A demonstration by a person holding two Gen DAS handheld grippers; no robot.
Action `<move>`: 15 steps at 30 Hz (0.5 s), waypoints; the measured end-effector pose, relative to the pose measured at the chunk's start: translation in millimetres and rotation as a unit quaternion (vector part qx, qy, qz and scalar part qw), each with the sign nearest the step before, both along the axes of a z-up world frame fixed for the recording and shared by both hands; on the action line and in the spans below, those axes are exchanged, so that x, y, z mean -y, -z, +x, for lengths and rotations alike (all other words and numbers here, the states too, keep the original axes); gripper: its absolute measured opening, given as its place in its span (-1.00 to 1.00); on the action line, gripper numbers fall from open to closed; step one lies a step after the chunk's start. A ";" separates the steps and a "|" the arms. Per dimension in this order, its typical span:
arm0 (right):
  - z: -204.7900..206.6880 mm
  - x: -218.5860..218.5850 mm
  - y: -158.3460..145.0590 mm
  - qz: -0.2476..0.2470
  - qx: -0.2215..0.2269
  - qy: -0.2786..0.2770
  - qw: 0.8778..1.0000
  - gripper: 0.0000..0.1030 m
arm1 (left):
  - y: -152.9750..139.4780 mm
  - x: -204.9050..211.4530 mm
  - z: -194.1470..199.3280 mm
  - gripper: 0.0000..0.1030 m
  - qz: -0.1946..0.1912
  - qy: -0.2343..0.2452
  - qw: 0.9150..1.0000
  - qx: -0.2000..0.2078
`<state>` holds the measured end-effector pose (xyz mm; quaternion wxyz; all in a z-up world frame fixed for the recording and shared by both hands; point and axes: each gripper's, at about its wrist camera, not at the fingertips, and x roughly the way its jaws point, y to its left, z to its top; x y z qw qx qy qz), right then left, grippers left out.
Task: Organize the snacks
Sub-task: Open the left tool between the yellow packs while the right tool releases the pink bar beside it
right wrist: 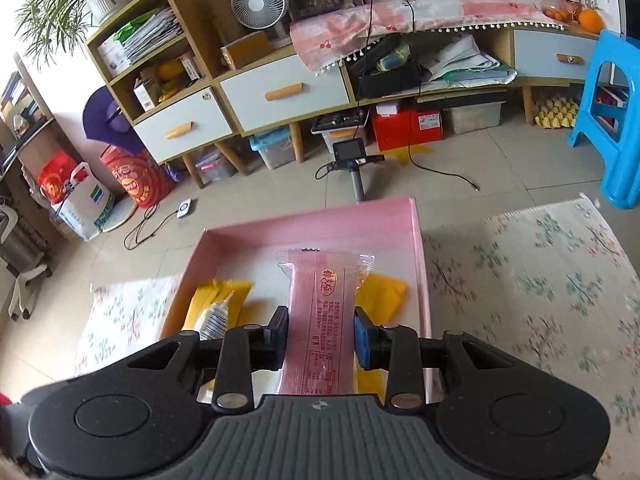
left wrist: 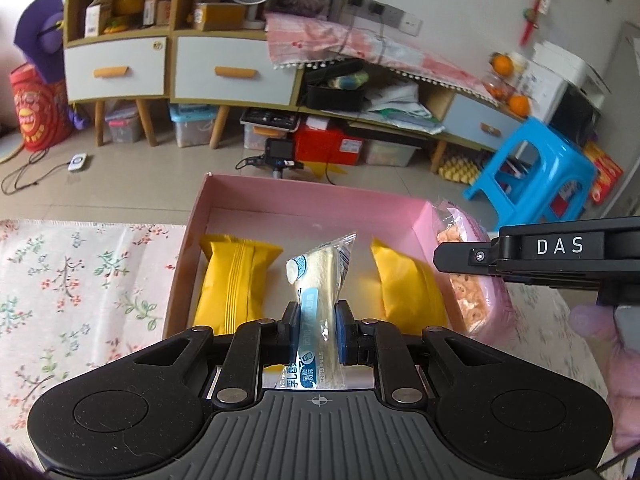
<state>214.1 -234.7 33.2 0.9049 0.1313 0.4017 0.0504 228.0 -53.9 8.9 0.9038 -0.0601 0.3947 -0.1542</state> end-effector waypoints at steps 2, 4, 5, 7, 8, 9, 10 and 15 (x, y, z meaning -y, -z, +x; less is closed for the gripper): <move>9.4 -1.2 2.9 0.003 0.001 0.000 1.000 -0.61 | 4.0 1.4 7.9 -0.71 0.001 -0.006 1.000 0.003; 18.3 -2.1 5.9 0.008 0.000 0.003 1.000 -0.61 | 8.2 1.6 15.4 -0.71 -0.002 -0.013 1.000 0.004; 22.5 -2.8 8.0 0.010 -0.001 0.004 1.000 -0.61 | 10.3 1.4 18.8 -0.71 -0.004 -0.016 1.000 0.003; 30.9 -4.0 10.6 0.010 -0.002 0.008 1.000 -0.61 | 13.3 1.7 23.7 -0.75 -0.008 -0.017 1.000 0.007; 34.1 -4.8 12.2 0.010 -0.001 0.009 1.000 -0.61 | 14.4 3.1 25.7 -0.75 -0.005 -0.016 1.000 0.009; 36.3 -5.2 13.6 0.008 -0.001 0.010 1.000 -0.61 | 15.4 4.9 27.2 -0.75 0.000 -0.015 1.000 0.012; 39.3 -5.9 14.4 0.007 0.000 0.010 1.000 -0.61 | 16.5 6.8 28.6 -0.75 0.006 -0.015 1.000 0.015; 46.8 -7.3 19.8 0.002 -0.007 0.011 1.000 -0.60 | 20.0 14.4 35.7 -0.74 0.015 -0.005 1.000 0.011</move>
